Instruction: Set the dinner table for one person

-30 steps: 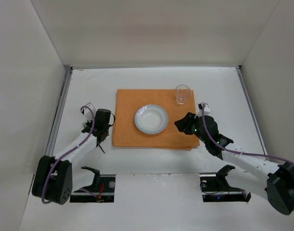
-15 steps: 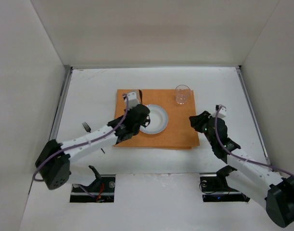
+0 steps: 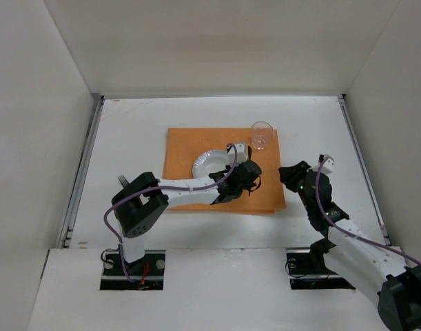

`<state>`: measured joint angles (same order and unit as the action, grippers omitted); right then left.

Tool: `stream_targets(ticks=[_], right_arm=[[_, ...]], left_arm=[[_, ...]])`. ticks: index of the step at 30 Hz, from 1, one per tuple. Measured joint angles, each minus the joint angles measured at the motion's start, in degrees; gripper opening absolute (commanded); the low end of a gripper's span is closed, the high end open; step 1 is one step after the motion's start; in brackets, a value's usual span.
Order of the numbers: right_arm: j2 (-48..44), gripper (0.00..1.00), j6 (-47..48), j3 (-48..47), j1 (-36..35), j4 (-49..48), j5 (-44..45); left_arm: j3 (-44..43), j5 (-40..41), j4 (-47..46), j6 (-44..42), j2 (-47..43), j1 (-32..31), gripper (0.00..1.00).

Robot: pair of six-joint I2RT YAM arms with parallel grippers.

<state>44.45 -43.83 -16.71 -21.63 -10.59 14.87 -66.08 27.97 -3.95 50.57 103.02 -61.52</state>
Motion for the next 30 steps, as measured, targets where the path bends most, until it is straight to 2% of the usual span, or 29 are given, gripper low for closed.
stream_targets(ticks=[10,13,16,20,25,30], right_arm=[[1.11,0.43,-0.76,0.0,0.66,-0.09,-0.68],[1.25,0.44,-0.81,0.0,0.66,-0.09,-0.72],[1.49,0.46,-0.96,0.0,0.83,-0.11,-0.9],[1.86,0.48,-0.98,0.0,0.92,-0.09,-0.92],[1.95,0.48,-0.98,0.0,0.92,-0.13,-0.92],[1.99,0.43,-0.98,0.0,0.92,-0.17,-0.92]], left_arm=[[-2.34,-1.99,-1.81,3.1,7.54,0.26,0.05],[-2.34,-2.47,-2.54,3.87,8.48,0.66,0.13],[-2.32,-3.28,-3.08,4.52,8.68,0.79,0.26],[-1.51,-3.82,-5.97,5.09,8.28,0.87,0.34],[3.28,-4.0,-7.08,3.78,3.32,0.87,0.35],[11.52,-2.4,-7.26,0.22,-8.72,1.62,0.35]])
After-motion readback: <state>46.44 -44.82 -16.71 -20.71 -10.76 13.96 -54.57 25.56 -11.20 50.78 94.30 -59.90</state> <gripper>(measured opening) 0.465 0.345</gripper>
